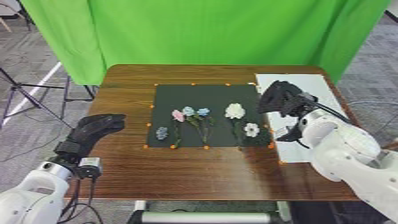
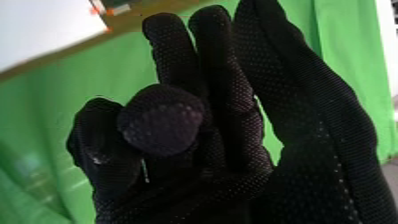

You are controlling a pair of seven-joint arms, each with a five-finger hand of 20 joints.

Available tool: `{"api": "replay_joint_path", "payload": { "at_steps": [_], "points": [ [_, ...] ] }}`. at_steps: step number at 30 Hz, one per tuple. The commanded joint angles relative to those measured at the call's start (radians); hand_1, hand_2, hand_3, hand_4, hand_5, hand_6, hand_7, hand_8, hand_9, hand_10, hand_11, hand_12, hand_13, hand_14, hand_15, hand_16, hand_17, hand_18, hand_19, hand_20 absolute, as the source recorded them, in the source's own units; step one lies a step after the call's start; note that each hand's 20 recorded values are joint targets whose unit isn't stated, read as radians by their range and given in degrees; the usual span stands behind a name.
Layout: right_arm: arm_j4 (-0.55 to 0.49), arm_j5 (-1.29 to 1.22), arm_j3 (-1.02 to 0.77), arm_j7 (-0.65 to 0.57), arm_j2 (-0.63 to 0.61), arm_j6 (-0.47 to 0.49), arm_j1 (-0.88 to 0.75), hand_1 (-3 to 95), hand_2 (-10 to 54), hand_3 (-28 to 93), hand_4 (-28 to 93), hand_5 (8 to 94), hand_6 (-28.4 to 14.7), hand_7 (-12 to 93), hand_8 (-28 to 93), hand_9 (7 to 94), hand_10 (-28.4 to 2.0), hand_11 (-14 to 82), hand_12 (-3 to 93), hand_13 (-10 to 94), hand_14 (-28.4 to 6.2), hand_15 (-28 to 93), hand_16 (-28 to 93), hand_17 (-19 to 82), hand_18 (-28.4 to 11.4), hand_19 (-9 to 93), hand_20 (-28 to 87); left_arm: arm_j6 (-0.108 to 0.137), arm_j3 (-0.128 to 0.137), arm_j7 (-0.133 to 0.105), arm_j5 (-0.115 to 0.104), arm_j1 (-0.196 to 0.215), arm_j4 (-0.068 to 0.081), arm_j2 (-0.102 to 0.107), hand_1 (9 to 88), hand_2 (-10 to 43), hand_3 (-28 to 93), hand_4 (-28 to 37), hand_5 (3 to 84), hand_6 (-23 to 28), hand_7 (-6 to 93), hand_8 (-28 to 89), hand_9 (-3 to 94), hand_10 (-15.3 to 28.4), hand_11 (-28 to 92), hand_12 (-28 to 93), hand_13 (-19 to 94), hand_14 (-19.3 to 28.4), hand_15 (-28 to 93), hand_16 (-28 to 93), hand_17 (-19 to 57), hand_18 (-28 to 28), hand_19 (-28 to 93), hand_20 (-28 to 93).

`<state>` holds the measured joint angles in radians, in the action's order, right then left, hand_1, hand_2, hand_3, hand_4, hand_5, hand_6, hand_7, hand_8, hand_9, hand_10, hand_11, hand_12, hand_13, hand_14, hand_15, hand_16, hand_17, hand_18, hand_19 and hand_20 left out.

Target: Arrange flowers

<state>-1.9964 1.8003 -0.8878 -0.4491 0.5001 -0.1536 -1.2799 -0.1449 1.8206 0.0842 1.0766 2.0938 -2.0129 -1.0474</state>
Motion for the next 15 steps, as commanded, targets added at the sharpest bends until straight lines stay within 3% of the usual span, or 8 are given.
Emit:
{"api": "replay_joint_path", "payload": {
  "at_steps": [1,4,7,9,13,15],
  "points": [
    [-0.018,-0.288,-0.493,0.217,0.115,-0.199,-0.378,42.1,-9.5,63,-12,70.0,-1.1,14,-2,70.4,-14.2,13.3,21.2,76,-7.8,57,30,47,-17.7,86,52,0.052,-0.016,-0.049,-0.003,0.010,0.002,0.005,39.4,6.7,58,-12.4,48.7,3.2,18.0,-8,46.4,14.8,24,10,35,18.8,22,-3,0.5,13.3,17,12],
    [-0.016,-0.620,-0.658,0.389,0.216,-0.171,-0.493,32.2,-4.8,66,-14,65.5,-1.7,13,-8,63.9,-15.3,10.9,20.8,60,-14.5,35,27,30,-18.5,57,48,0.080,-0.031,-0.086,-0.010,0.006,0.009,0.013,39.6,6.8,57,-12.6,48.9,3.4,18.0,-8,47.0,14.8,24,10,36,18.9,23,-3,1.2,12.9,17,12],
    [-0.005,-0.861,-0.781,0.442,0.342,0.002,-0.559,25.9,-2.2,67,-14,62.1,-2.5,11,-7,59.1,-16.2,8.5,20.2,53,-16.2,20,30,26,-17.4,40,44,0.126,-0.048,-0.131,-0.020,0.001,0.010,0.018,39.0,7.1,57,-13.0,49.3,3.6,18.0,-8,47.3,15.0,24,10,36,18.9,22,-4,2.1,11.8,17,12],
    [0.004,-0.971,-0.799,0.498,0.408,0.038,-0.580,19.8,0.5,66,-13,55.5,-3.3,7,-6,51.0,-17.6,6.8,19.4,43,-17.5,12,30,22,-16.5,22,38,0.157,-0.059,-0.159,-0.021,-0.003,0.010,0.023,37.8,7.7,58,-13.6,49.6,3.9,18.0,-8,47.6,15.1,24,10,36,18.5,22,-5,2.8,11.0,16,11],
    [-0.008,-1.158,-0.786,0.609,0.504,0.038,-0.612,12.9,2.6,67,-13,46.0,-3.0,2,-5,41.9,-17.1,4.7,18.5,32,-17.2,7,26,18,-16.7,10,32,0.137,-0.060,-0.145,-0.016,-0.008,0.011,0.021,36.5,7.6,58,-15.2,50.0,4.0,17.3,-8,48.6,15.2,24,9,35,17.4,19,-6,3.5,9.3,14,10],
    [-0.015,-1.188,-0.776,0.681,0.545,0.073,-0.624,10.0,2.7,68,-13,42.7,-2.1,1,-5,38.7,-16.5,3.7,17.6,28,-16.5,5,24,16,-16.4,6,30,0.138,-0.059,-0.149,-0.016,-0.004,0.010,0.020,36.0,7.4,58,-15.8,49.7,4.1,16.6,-8,48.2,15.2,22,9,34,16.9,18,-6,3.0,7.8,12,10]
  ]
}}
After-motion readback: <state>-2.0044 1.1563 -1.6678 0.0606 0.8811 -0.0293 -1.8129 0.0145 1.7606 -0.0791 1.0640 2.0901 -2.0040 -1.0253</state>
